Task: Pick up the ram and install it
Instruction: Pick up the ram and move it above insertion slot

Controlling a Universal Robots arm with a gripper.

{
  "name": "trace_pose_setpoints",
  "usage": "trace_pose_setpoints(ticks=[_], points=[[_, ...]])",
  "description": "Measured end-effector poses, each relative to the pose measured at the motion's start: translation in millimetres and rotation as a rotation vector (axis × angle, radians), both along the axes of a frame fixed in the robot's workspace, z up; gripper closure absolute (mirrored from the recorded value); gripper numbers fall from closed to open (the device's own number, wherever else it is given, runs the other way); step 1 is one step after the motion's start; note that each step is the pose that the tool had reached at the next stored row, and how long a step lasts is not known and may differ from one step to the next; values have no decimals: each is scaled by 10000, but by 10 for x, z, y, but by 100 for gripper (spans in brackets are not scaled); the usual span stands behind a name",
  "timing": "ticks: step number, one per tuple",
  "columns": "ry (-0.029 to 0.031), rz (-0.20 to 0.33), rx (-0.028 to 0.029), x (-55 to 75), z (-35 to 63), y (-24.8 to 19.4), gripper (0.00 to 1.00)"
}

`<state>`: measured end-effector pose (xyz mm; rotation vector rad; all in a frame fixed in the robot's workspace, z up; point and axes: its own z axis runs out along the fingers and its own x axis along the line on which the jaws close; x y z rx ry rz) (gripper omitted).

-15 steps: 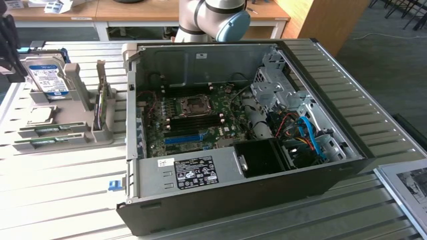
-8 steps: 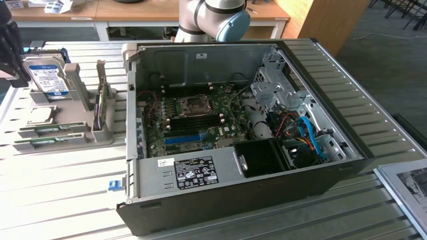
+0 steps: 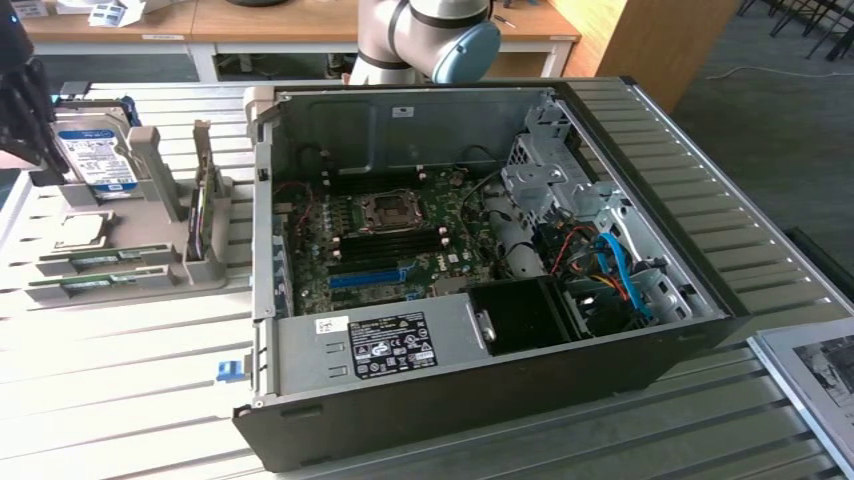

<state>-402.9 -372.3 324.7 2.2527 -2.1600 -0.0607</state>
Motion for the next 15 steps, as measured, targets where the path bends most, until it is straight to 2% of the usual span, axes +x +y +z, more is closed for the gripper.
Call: trace_pose_setpoints(ticks=[15], points=[[0,0,0,0,-270,0,76]])
